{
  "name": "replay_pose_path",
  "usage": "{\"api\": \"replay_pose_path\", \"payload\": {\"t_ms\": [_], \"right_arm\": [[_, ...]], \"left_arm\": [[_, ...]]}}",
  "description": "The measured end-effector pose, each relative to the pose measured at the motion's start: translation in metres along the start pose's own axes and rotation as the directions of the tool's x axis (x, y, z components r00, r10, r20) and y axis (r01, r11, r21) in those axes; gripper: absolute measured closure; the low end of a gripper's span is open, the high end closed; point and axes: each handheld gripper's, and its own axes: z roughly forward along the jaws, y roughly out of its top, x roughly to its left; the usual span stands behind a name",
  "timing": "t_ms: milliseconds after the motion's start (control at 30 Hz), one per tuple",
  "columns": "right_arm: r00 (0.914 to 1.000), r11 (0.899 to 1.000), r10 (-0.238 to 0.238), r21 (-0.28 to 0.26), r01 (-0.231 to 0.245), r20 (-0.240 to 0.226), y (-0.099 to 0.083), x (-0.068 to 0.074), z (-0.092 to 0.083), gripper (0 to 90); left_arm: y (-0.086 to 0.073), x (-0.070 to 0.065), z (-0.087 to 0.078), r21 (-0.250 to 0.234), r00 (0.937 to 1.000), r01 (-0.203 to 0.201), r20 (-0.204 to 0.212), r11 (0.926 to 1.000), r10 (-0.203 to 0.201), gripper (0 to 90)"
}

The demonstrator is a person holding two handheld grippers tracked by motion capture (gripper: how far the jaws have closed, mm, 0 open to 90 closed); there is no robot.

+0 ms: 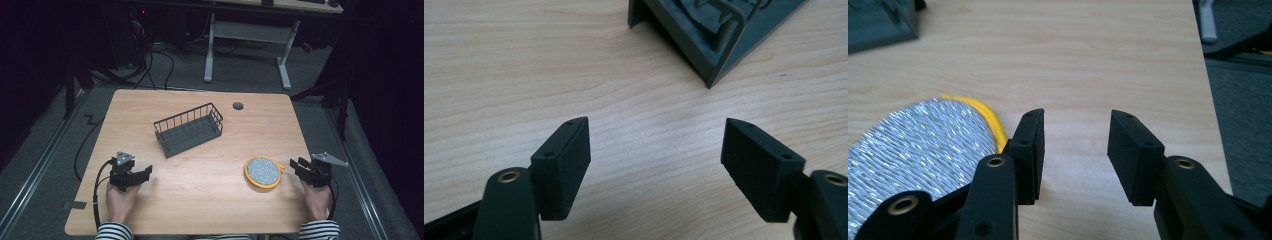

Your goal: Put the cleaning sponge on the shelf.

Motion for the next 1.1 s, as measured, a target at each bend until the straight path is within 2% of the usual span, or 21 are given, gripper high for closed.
{"api": "replay_pose_path", "payload": {"t_ms": [100, 167, 200, 233, 300, 433, 467, 500, 533, 567, 667, 700, 767, 833, 867, 900, 967, 1033, 1067, 1100], "right_arm": [[0.9995, 1.0, -0.014, -0.005, 0.014, -0.027, 0.01, 0.004, 0.001, 59.6], [0.9969, 1.0, -0.027, -0.011, 0.026, -0.073, 0.022, 0.008, 0.004, 61.7], [0.9969, 1.0, -0.027, -0.011, 0.026, -0.073, 0.022, 0.008, 0.004, 61.7], [0.9935, 1.0, -0.024, -0.009, 0.023, -0.111, 0.03, 0.012, 0.006, 62.5], [0.9904, 0.999, -0.04, -0.017, 0.038, -0.132, 0.039, 0.016, 0.009, 62.8], [0.9836, 0.998, -0.067, -0.022, 0.065, -0.168, 0.056, 0.027, 0.015, 62.9], [0.9836, 0.998, -0.067, -0.022, 0.065, -0.168, 0.056, 0.027, 0.015, 62.9], [0.9779, 0.997, -0.077, -0.017, 0.075, -0.194, 0.063, 0.032, 0.021, 63.0], [0.9779, 0.997, -0.077, -0.017, 0.075, -0.194, 0.063, 0.032, 0.021, 63.0], [0.9728, 0.996, -0.085, -0.012, 0.085, -0.215, 0.07, 0.038, 0.026, 63.1], [0.9693, 0.995, -0.102, -0.008, 0.103, -0.223, 0.078, 0.044, 0.031, 63.2], [0.9628, 0.992, -0.124, -0.009, 0.126, -0.24, 0.087, 0.051, 0.036, 63.1], [0.9595, 0.99, -0.135, -0.005, 0.138, -0.248, 0.091, 0.055, 0.038, 63.1], [0.9479, 0.983, -0.18, -0.015, 0.182, -0.263, 0.106, 0.069, 0.043, 63.1], [0.9479, 0.983, -0.18, -0.015, 0.182, -0.263, 0.106, 0.069, 0.043, 63.1], [0.9398, 0.98, -0.196, -0.019, 0.198, -0.28, 0.115, 0.078, 0.048, 63.1], [0.9318, 0.977, -0.207, -0.023, 0.21, -0.298, 0.124, 0.086, 0.053, 63.0], [0.9233, 0.981, -0.189, -0.016, 0.194, -0.335, 0.133, 0.093, 0.058, 62.9], [0.9233, 0.981, -0.189, -0.016, 0.194, -0.335, 0.133, 0.093, 0.058, 62.9], [0.9178, 0.98, -0.192, -0.016, 0.199, -0.348, 0.14, 0.1, 0.063, 62.8]], "left_arm": [[0.007, -0.003, -0.001, -0.006, 0.9999, -0.006, 0.012, 1.0, 0.006, 28.1], [0.015, -0.006, -0.002, -0.009, 0.9996, -0.02, 0.018, 0.9998, 0.02, 27.9], [0.015, -0.006, -0.002, -0.009, 0.9996, -0.02, 0.018, 0.9998, 0.02, 27.8], [0.017, -0.006, -0.003, -0.014, 0.9995, -0.019, 0.023, 0.9997, 0.019, 27.9], [0.024, -0.007, -0.006, -0.026, 0.9992, -0.009, 0.04, 0.9996, 0.01, 27.8], [0.033, -0.013, -0.01, -0.044, 0.9988, -0.044, 0.019, 0.9981, 0.045, 29.4], [0.033, -0.013, -0.01, -0.044, 0.9988, -0.044, 0.019, 0.9981, 0.045, 29.5], [0.038, -0.014, -0.012, -0.055, 0.9986, -0.039, 0.033, 0.9977, 0.041, 29.5], [0.038, -0.014, -0.012, -0.055, 0.9986, -0.039, 0.033, 0.9977, 0.041, 30.0], [0.044, -0.014, -0.014, -0.062, 0.9979, -0.022, 0.06, 0.9978, 0.025, 30.1], [0.051, -0.016, -0.016, -0.066, 0.9973, -0.02, 0.069, 0.9976, 0.025, 30.2], [0.059, -0.018, -0.018, -0.072, 0.9966, -0.023, 0.077, 0.9971, 0.028, 30.1], [0.063, -0.019, -0.019, -0.075, 0.9966, -0.026, 0.077, 0.9969, 0.032, 30.2], [0.074, -0.022, -0.02, -0.086, 0.9965, -0.032, 0.074, 0.9958, 0.039, 30.5], [0.074, -0.022, -0.02, -0.086, 0.9965, -0.032, 0.074, 0.9958, 0.039, 30.8], [0.081, -0.023, -0.019, -0.087, 0.9967, -0.033, 0.072, 0.9957, 0.039, 30.8], [0.087, -0.023, -0.017, -0.092, 0.9965, -0.026, 0.077, 0.9954, 0.033, 31.0], [0.093, -0.023, -0.014, -0.091, 0.9963, -0.016, 0.083, 0.9957, 0.023, 31.1], [0.093, -0.023, -0.014, -0.091, 0.9963, -0.016, 0.083, 0.9957, 0.023, 31.1], [0.098, -0.024, -0.01, -0.09, 0.9961, -0.005, 0.087, 0.996, 0.013, 31.1]]}}
